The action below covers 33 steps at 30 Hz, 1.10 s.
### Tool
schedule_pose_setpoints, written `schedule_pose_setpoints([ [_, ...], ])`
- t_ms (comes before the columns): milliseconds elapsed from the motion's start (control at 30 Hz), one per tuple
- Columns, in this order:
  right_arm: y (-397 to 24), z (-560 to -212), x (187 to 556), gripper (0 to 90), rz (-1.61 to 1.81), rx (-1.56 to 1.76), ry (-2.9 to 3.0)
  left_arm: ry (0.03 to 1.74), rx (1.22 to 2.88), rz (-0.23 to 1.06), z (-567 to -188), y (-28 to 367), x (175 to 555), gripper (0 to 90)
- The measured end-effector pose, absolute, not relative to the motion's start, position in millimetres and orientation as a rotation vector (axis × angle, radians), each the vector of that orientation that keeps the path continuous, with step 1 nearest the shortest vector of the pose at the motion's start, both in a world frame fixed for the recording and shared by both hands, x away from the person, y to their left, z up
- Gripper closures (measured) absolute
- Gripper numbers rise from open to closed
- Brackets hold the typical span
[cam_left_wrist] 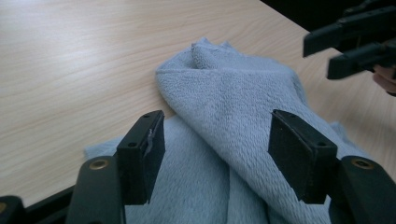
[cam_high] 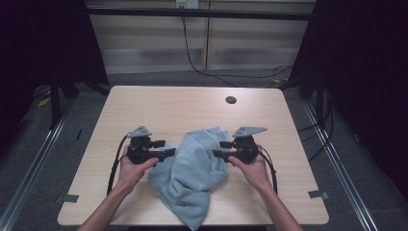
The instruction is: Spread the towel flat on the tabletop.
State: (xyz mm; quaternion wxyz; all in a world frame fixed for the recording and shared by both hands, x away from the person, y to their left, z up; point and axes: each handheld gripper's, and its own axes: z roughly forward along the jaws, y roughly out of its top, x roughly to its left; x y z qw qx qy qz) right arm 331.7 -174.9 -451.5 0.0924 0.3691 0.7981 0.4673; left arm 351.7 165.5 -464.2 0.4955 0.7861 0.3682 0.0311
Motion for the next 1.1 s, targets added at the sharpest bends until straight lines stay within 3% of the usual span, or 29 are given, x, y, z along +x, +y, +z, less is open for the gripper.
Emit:
schedule_pose_setpoints([
  [200, -161.4, -464.5, 367.1, 46.4, 1.409, 1.131, 2.386, 0.908, 1.945, 0.037, -479.2, 149.7, 351.6, 30.7],
  [367, -152.3, -486.7, 366.4, 34.6, 1.313, 1.171, 2.409, 0.900, 1.970, 0.026, -486.3, 144.5, 350.4, 29.9],
  [533, -158.4, -501.3, 362.8, 34.0, 1.361, 1.233, 2.396, 0.909, 1.963, -0.038, -490.6, 142.1, 353.6, 30.8],
  [600, -156.9, -503.3, 360.3, 42.6, 1.361, 1.215, 2.410, 0.898, 1.967, -0.084, -492.9, 138.0, 354.0, 37.8],
  [633, -156.9, -503.3, 360.3, 42.6, 1.361, 1.215, 2.410, 0.885, 1.968, -0.105, -493.5, 137.0, 353.9, 37.8],
  [700, -154.9, -502.8, 358.2, 52.0, 1.361, 1.192, 2.430, 0.845, 1.967, -0.146, -493.6, 134.5, 352.3, 54.4],
  [767, -153.8, -498.2, 355.4, 60.9, 1.341, 1.150, 2.431, 0.822, 1.973, -0.094, -489.0, 132.9, 348.4, 74.9],
  [800, -154.7, -496.7, 355.0, 62.2, 1.348, 1.145, 2.427, 0.818, 1.972, -0.081, -486.9, 133.9, 347.6, 78.7],
  [1100, -171.9, -480.1, 352.8, 64.9, 1.419, 1.178, 2.349, 0.820, 1.857, -0.003, -465.6, 160.7, 345.6, 83.5],
])
